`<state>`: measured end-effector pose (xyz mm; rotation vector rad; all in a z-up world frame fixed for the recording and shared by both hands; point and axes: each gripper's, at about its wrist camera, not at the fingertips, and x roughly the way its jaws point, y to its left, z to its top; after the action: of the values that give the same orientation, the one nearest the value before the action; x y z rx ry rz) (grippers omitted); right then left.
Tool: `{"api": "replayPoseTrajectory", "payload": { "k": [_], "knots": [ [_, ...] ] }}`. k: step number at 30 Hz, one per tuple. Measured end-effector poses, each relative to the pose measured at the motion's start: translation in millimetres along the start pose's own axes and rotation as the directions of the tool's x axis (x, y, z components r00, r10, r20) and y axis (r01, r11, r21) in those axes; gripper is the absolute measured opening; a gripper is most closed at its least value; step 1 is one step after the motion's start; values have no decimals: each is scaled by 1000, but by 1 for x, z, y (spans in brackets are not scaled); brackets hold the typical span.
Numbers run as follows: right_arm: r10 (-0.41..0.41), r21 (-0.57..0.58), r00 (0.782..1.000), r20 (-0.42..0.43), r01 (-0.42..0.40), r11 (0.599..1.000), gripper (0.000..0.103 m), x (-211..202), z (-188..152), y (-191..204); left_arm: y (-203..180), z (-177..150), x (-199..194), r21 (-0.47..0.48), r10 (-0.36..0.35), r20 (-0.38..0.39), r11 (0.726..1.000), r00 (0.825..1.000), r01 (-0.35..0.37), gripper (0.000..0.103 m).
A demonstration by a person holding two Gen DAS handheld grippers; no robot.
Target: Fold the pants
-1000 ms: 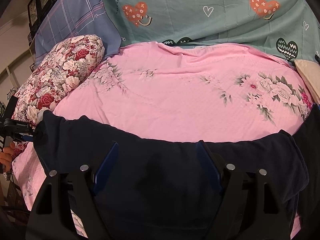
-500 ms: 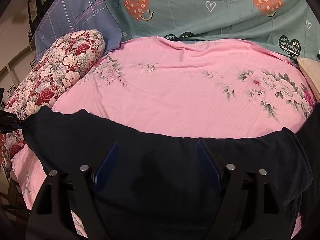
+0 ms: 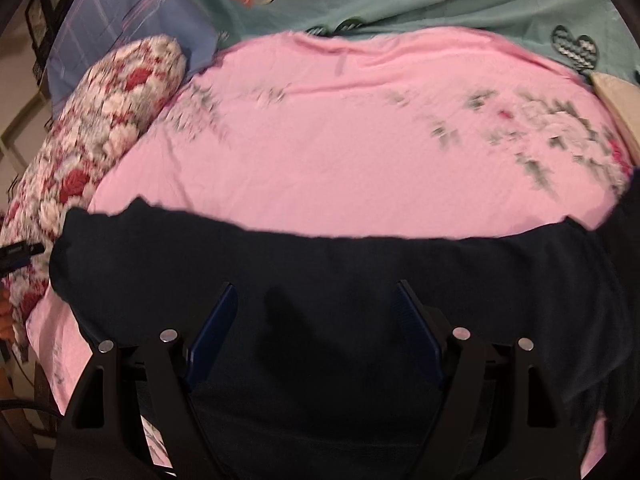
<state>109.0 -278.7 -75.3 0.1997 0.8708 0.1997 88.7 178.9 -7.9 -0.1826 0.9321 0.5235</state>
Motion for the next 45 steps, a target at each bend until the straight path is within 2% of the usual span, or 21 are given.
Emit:
{"api": "replayPoseTrajectory", "payload": {
  "k": [3,4,7,9,12,15,16,20,21,25,27,30,31,34,35,36,37,40,41,43,45],
  "knots": [
    [-112,98,993,26,109,989,80,-26,2,-35,-5,-1,-18,16,-108,28,994,994,108,81],
    [-154,148,988,25,148,978,80,-37,0,-53,-13,-2,-19,34,-134,33,991,990,133,84],
    [-202,248,978,44,185,951,80,-68,-13,-87,-43,-13,-16,129,-197,29,973,980,192,87],
    [-178,298,982,60,152,942,80,-91,-26,-102,-65,-24,1,199,-167,-8,966,986,165,87],
    [-127,296,992,28,113,949,80,-102,-44,-106,-73,-32,31,204,-93,-59,974,994,104,87],
    [-106,305,994,-39,113,946,80,-86,-56,-112,-64,-33,57,153,-124,-156,977,980,148,87],
    [-95,320,994,-49,105,942,78,-80,-56,-113,-61,-34,58,142,-137,-153,977,979,159,87],
    [78,446,995,-61,-42,894,58,-51,-54,-132,-63,-40,54,168,-122,-132,975,984,144,91],
    [93,465,994,-66,-52,884,58,-47,-53,-135,-65,-43,56,170,-123,-136,975,983,145,92],
    [54,535,998,-36,-26,845,57,-46,-47,-147,-70,-46,59,184,-107,-123,974,987,128,96],
    [27,535,999,-43,0,845,46,-42,-41,-150,-69,-42,62,169,-119,-133,975,984,141,96],
    [-2,549,997,-80,46,834,25,-37,-38,-152,-59,-37,67,85,-164,-147,980,975,178,96],
    [-1,554,997,-73,41,831,9,-39,-38,-152,-60,-36,67,88,-162,-146,980,976,176,96],
    [22,559,1000,-15,-10,829,6,-54,-34,-149,-69,-34,71,154,-113,-124,979,986,132,98],
    [24,546,1000,18,-31,838,6,-66,-30,-143,-70,-32,72,167,-89,-103,980,991,105,99],
    [32,530,998,50,-53,846,6,-80,-27,-138,-69,-29,74,174,-31,-68,984,997,42,101],
    [31,515,997,74,-65,855,6,-93,-25,-133,-67,-26,78,166,-17,-66,986,998,28,101],
    [11,476,995,102,-59,877,6,-131,-36,-123,-43,-18,99,33,-166,-188,984,968,175,101],
    [5,475,997,82,-43,879,6,-135,-46,-123,-39,-16,100,14,-188,-190,981,963,195,101],
    [-10,470,1000,9,4,883,6,-129,-69,-125,-40,-16,99,37,-185,-192,980,964,196,101],
    [-11,489,994,-111,65,870,8,-106,-100,-135,-42,-17,98,44,-184,-193,980,964,196,101]
  ]
}}
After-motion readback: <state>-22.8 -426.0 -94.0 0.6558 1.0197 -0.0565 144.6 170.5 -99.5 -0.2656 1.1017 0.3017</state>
